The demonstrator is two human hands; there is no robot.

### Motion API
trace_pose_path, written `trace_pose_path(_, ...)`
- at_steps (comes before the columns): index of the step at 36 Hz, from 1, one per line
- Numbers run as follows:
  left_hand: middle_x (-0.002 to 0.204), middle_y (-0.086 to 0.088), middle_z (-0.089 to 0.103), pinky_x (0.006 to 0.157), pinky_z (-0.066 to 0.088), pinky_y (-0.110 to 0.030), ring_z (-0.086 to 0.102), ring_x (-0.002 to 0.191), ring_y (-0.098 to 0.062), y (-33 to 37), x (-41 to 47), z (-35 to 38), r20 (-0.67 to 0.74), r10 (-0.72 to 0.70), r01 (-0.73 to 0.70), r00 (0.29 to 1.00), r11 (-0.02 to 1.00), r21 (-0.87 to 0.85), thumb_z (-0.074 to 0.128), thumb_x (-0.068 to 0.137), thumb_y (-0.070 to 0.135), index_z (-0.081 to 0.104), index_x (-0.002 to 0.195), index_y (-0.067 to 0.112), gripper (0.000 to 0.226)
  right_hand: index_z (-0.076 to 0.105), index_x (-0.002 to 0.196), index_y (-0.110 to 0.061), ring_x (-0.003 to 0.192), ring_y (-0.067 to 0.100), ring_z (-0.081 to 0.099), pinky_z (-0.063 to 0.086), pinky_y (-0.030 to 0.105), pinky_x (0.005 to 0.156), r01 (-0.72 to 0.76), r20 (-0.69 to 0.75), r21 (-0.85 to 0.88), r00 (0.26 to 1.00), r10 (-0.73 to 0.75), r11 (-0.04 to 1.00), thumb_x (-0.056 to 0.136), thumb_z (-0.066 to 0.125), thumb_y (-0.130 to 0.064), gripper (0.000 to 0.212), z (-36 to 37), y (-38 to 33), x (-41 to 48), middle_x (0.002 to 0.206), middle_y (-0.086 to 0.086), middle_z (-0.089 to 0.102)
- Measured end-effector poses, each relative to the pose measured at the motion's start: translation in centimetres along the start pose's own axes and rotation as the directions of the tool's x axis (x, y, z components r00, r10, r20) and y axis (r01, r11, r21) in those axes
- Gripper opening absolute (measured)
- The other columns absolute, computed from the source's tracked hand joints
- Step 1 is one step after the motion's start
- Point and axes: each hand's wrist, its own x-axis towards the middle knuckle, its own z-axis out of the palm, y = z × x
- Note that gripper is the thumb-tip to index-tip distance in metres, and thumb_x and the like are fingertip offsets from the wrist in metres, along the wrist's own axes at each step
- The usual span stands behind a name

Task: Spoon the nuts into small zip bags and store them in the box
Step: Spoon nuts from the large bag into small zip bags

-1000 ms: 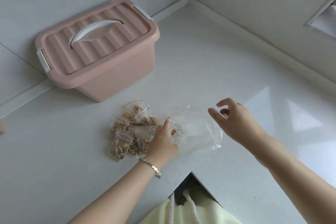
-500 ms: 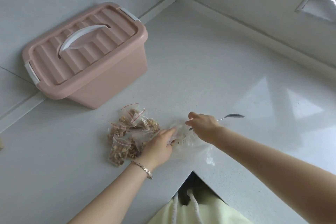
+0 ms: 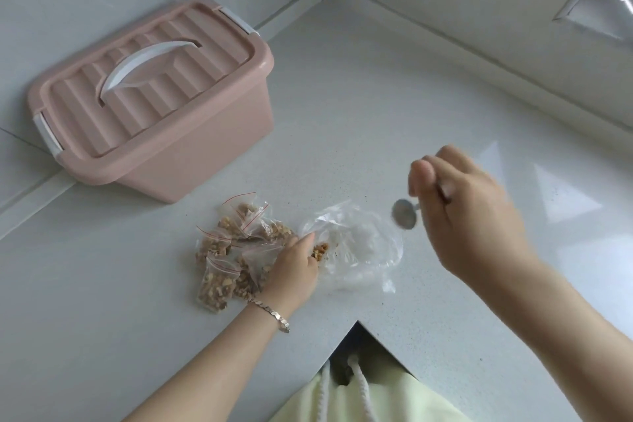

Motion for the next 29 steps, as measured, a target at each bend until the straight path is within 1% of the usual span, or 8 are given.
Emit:
trace_pose_path(2,0.141,-0.009,0.037,0.09,0.036,-0.021,0.04,0.126,-0.021,-0.2,0.1,0.1,-0.011,-0.017,0.017,1.0,0.998,-0.052,0.032,0.094,0.001,0.038,0.137,0.011,0.045,0.054,0.067,-0.014,0.049,0.009,0.047,0.031,0.014,0.043,-0.126,0.009,0.211,0.992,0.127,0.969,0.093,0.022,-0.043,0.05,0.0,0.1,-1.0,0.051,-0.007,0.044)
trace_pose_path(5,0.147,-0.004,0.033,0.106,0.026,-0.024,0.027,0.136,-0.019,-0.5,0.0,0.2,-0.021,-0.012,0.01,1.0,0.996,-0.086,0.034,0.093,0.0,0.031,0.143,0.016,0.053,0.055,0.068,-0.019,0.048,0.007,0.054,0.039,0.015,0.046,-0.341,0.12,0.492,0.938,0.325,0.801,0.093,0.026,-0.051,0.05,2.0,0.7,-2.8,0.048,0.002,0.055)
trace_pose_path(9,0.149,-0.001,0.03,0.104,0.018,-0.017,0.025,0.138,-0.015,-0.7,-0.1,0.4,-0.013,-0.05,0.045,0.999,0.972,-0.229,0.035,0.092,-0.005,0.03,0.143,0.016,0.056,0.058,0.069,-0.014,0.057,0.011,0.064,0.049,0.018,0.058,-0.498,0.234,0.587,0.859,0.456,0.638,0.09,0.031,-0.043,0.045,5.9,1.7,-5.2,0.058,0.006,0.066)
trace_pose_path(11,0.15,0.001,0.027,0.107,0.019,-0.018,0.026,0.138,-0.013,-0.7,-0.2,0.5,0.004,-0.08,0.077,0.997,0.945,-0.317,0.034,0.092,-0.006,0.028,0.144,0.017,0.057,0.058,0.069,-0.014,0.06,0.009,0.065,0.048,0.017,0.06,-0.524,0.251,0.569,0.845,0.473,0.634,0.093,0.034,-0.037,0.041,7.5,2.1,-6.3,0.062,0.005,0.067)
trace_pose_path(16,0.152,0.005,0.024,0.108,0.032,-0.05,0.04,0.13,-0.029,-0.3,-0.5,0.6,0.003,-0.126,0.114,0.992,0.889,-0.444,0.034,0.092,-0.006,0.026,0.144,0.025,0.061,0.054,0.067,-0.027,0.073,0.014,0.065,0.047,0.02,0.068,-0.501,0.208,0.545,0.857,0.471,0.672,0.087,0.035,-0.041,0.03,10.2,2.1,-8.5,0.074,0.004,0.066)
trace_pose_path(20,0.151,0.006,0.024,0.112,0.028,-0.043,0.031,0.137,-0.02,-0.2,-0.4,0.7,-0.027,-0.138,0.107,0.99,0.864,-0.492,0.033,0.091,-0.009,0.026,0.144,0.023,0.063,0.054,0.073,-0.034,0.074,0.017,0.061,0.046,0.025,0.068,-0.444,0.176,0.516,0.892,0.417,0.732,0.088,0.038,-0.036,0.022,11.3,2.2,-9.6,0.078,0.001,0.063)
trace_pose_path(24,0.151,0.005,0.025,0.109,0.017,-0.019,0.02,0.139,-0.008,0.1,-0.3,0.6,-0.053,-0.154,0.105,0.987,0.85,-0.517,0.032,0.09,-0.012,0.028,0.144,0.017,0.062,0.066,0.083,-0.018,0.08,0.001,0.057,0.04,0.007,0.068,-0.412,0.152,0.499,0.908,0.391,0.762,0.094,0.045,-0.03,0.027,12.2,2.7,-10.4,0.08,-0.011,0.059)
trace_pose_path(29,0.149,0.006,0.028,0.112,0.029,-0.043,0.031,0.136,-0.016,-0.5,-0.2,1.0,-0.074,-0.172,0.109,0.982,0.845,-0.523,0.034,0.088,-0.012,0.032,0.142,0.019,0.062,0.069,0.088,-0.008,0.081,-0.007,0.055,0.038,0.005,0.07,-0.405,0.138,0.498,0.91,0.391,0.767,0.092,0.046,-0.026,0.029,12.8,3.1,-10.7,0.083,-0.017,0.057)
